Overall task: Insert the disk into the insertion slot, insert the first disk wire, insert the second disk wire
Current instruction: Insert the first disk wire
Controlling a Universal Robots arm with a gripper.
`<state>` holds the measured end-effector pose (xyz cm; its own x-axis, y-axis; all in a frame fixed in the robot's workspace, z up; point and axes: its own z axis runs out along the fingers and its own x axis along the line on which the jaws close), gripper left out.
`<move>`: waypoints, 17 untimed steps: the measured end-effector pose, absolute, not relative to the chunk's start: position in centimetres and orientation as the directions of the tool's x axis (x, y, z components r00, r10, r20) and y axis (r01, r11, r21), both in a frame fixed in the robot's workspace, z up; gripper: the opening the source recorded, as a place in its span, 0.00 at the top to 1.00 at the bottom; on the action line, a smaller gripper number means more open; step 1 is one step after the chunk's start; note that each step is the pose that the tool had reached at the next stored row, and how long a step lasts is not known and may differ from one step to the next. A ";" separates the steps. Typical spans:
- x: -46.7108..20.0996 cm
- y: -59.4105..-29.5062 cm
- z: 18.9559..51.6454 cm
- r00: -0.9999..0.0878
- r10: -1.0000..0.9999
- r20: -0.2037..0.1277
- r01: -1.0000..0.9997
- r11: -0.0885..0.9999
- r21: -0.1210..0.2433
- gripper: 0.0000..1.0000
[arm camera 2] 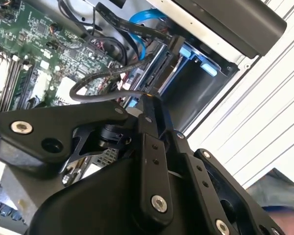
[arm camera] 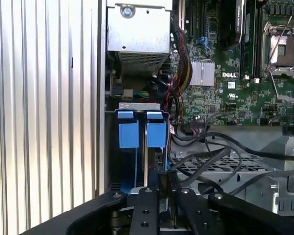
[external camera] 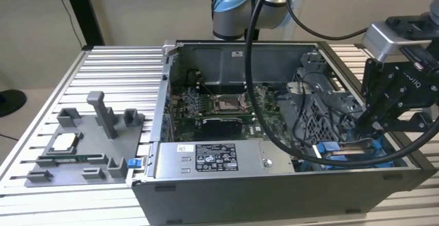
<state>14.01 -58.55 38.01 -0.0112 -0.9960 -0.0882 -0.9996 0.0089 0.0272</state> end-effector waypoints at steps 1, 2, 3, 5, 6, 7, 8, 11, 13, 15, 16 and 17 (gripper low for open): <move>14.0 -58.6 37.9 -0.011 -0.996 -0.084 -1.000 0.009 0.026 1.00; 14.0 -58.6 37.9 -0.011 -0.997 -0.081 -1.000 0.009 0.024 1.00; 14.0 -58.6 37.8 -0.011 -0.997 -0.077 -1.000 0.009 0.023 1.00; 14.0 -58.6 37.7 -0.011 -0.998 -0.068 -1.000 0.009 0.019 1.00; 14.0 -58.6 37.6 -0.010 -0.998 -0.064 -1.000 0.009 0.018 1.00; 14.0 -58.6 37.6 -0.010 -0.998 -0.060 -1.000 0.009 0.016 1.00; 14.0 -58.6 37.5 -0.010 -0.998 -0.057 -1.000 0.009 0.014 1.00; 14.0 -58.6 37.3 -0.010 -0.999 -0.046 -1.000 0.009 0.007 1.00; 14.0 -58.6 37.2 -0.009 -0.999 -0.039 -1.000 0.009 0.002 1.00; 14.0 -58.6 37.1 -0.009 -0.999 -0.033 -1.000 0.009 -0.004 1.00; 14.0 -58.6 37.0 -0.009 -1.000 -0.030 -1.000 0.009 -0.006 1.00; 14.0 -58.6 37.0 -0.009 -1.000 -0.029 -1.000 0.009 -0.008 1.00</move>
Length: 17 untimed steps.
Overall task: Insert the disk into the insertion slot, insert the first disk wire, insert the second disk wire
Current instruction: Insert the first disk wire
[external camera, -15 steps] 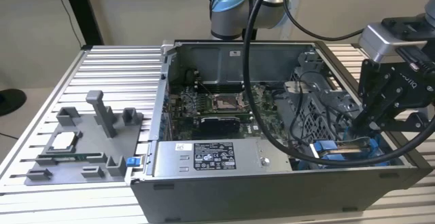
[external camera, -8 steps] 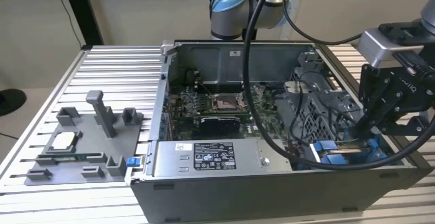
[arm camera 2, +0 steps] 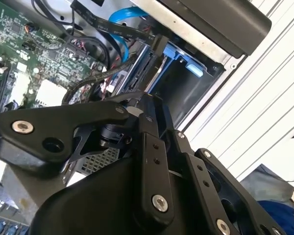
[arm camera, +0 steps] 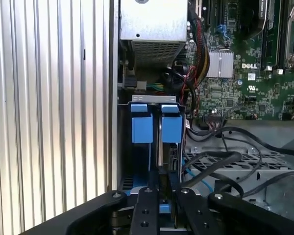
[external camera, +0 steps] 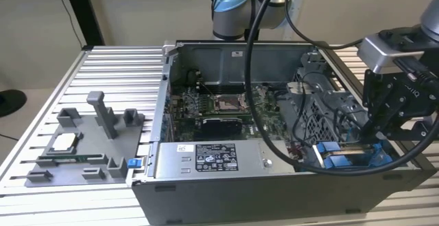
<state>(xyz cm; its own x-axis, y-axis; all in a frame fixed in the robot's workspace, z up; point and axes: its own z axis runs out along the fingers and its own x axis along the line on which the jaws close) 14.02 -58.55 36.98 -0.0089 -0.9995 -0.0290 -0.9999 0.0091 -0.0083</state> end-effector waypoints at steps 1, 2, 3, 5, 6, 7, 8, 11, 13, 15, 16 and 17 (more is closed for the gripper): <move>14.0 -58.6 36.9 -0.009 -1.000 -0.028 -1.000 0.009 -0.010 1.00; 14.0 -58.6 36.9 -0.009 -1.000 -0.027 -1.000 0.009 -0.012 1.00; 14.0 -58.6 36.9 -0.009 -1.000 -0.026 -1.000 0.009 -0.014 1.00; 14.0 -58.6 36.9 -0.009 -1.000 -0.025 -1.000 0.009 -0.015 1.00; 14.0 -58.6 36.9 -0.009 -1.000 -0.025 -1.000 0.009 -0.015 1.00; 14.0 -58.6 36.9 -0.009 -1.000 -0.025 -1.000 0.009 -0.015 1.00; 14.0 -58.6 36.9 -0.009 -1.000 -0.025 -1.000 0.009 -0.015 1.00; 14.0 -58.5 36.8 -0.009 -1.000 -0.025 -1.000 0.009 -0.016 1.00; 14.0 -58.3 36.8 -0.009 -1.000 -0.025 -1.000 0.009 -0.017 1.00; 14.0 -58.1 36.8 -0.009 -1.000 -0.025 -1.000 0.009 -0.022 1.00; 14.0 -58.0 36.7 -0.009 -1.000 -0.025 -1.000 0.009 -0.024 1.00; 14.0 -57.8 36.7 -0.008 -1.000 -0.025 -1.000 0.009 -0.027 1.00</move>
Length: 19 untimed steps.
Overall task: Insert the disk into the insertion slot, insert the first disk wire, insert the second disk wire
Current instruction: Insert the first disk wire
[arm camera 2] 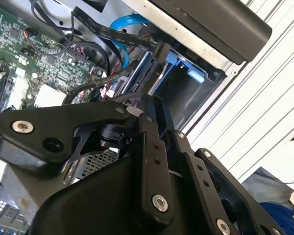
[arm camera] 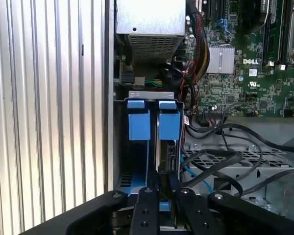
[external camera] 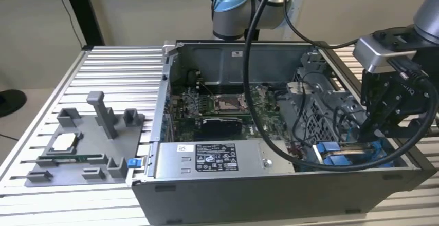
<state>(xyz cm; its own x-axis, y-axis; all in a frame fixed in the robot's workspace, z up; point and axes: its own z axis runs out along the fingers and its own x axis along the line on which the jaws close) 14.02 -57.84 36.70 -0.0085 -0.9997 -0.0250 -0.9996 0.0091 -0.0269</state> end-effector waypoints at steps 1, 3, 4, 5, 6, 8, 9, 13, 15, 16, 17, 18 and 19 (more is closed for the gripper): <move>14.0 -57.7 36.7 -0.008 -1.000 -0.025 -1.000 0.009 -0.029 1.00; 14.0 -57.6 36.6 -0.008 -1.000 -0.025 -0.999 0.009 -0.033 1.00; 14.0 -57.6 36.6 -0.008 -1.000 -0.025 -0.999 0.009 -0.034 1.00; 14.0 -57.5 36.6 -0.008 -1.000 -0.025 -0.999 0.009 -0.035 1.00; 14.0 -57.5 36.6 -0.008 -1.000 -0.025 -0.999 0.009 -0.037 1.00; 14.0 -57.4 36.5 -0.008 -1.000 -0.025 -0.999 0.009 -0.039 1.00; 14.0 -57.4 36.5 -0.008 -1.000 -0.025 -0.999 0.009 -0.040 1.00; 14.0 -57.3 36.4 -0.008 -1.000 -0.025 -0.999 0.009 -0.043 1.00; 14.0 -57.3 36.3 -0.008 -1.000 -0.025 -0.999 0.009 -0.046 1.00; 14.0 -57.3 36.3 -0.008 -1.000 -0.025 -0.999 0.009 -0.048 1.00; 14.0 -57.3 36.2 -0.008 -1.000 -0.025 -0.999 0.009 -0.049 1.00; 14.0 -57.2 36.2 -0.008 -1.000 -0.025 -0.999 0.009 -0.051 1.00; 14.0 -57.2 36.1 -0.008 -1.000 -0.025 -0.999 0.009 -0.053 1.00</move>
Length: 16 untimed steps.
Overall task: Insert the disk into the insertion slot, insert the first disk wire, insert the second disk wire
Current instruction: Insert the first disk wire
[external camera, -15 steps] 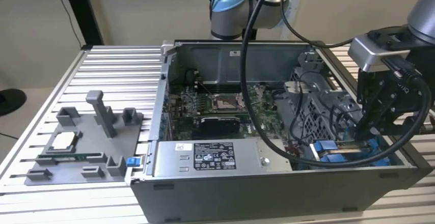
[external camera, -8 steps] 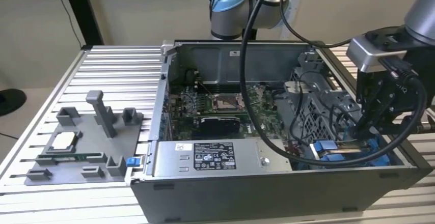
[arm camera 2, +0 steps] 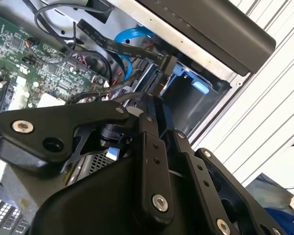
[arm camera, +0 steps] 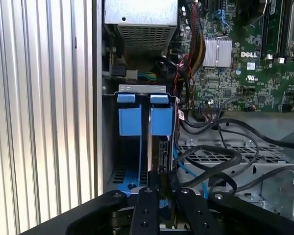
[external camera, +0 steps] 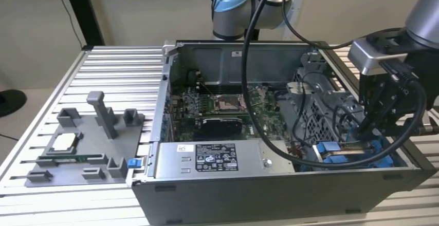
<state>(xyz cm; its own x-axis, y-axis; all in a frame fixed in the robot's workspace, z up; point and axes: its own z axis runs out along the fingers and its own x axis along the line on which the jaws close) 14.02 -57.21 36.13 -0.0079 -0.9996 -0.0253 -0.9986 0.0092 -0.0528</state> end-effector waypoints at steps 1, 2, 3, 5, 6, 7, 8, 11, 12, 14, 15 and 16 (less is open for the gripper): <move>14.0 -57.2 36.1 -0.008 -1.000 -0.025 -0.999 0.009 -0.054 1.00; 14.0 -57.2 36.1 -0.008 -1.000 -0.025 -0.998 0.009 -0.055 1.00; 14.0 -57.2 36.1 -0.008 -1.000 -0.025 -0.998 0.009 -0.057 1.00; 14.0 -57.2 36.0 -0.008 -1.000 -0.026 -0.998 0.010 -0.059 1.00; 14.0 -57.2 35.9 -0.009 -1.000 -0.026 -0.998 0.010 -0.059 1.00; 14.1 -57.2 35.8 -0.009 -1.000 -0.026 -0.998 0.011 -0.058 1.00; 14.2 -57.2 35.7 -0.010 -1.000 -0.026 -0.998 0.011 -0.058 1.00; 14.3 -57.2 35.4 -0.010 -0.999 -0.033 -0.998 0.012 -0.057 1.00; 14.3 -57.2 35.4 -0.010 -0.999 -0.039 -0.998 0.012 -0.058 1.00; 14.3 -57.1 35.3 -0.010 -0.999 -0.051 -0.998 0.013 -0.066 1.00; 14.3 -57.1 35.3 -0.009 -0.999 -0.053 -0.997 0.013 -0.074 1.00; 14.3 -57.1 35.3 -0.008 -0.998 -0.054 -0.996 0.013 -0.083 1.00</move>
<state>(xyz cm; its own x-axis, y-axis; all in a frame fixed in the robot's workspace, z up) 14.32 -57.14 35.26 -0.0084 -0.9985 -0.0545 -0.9964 0.0129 -0.0832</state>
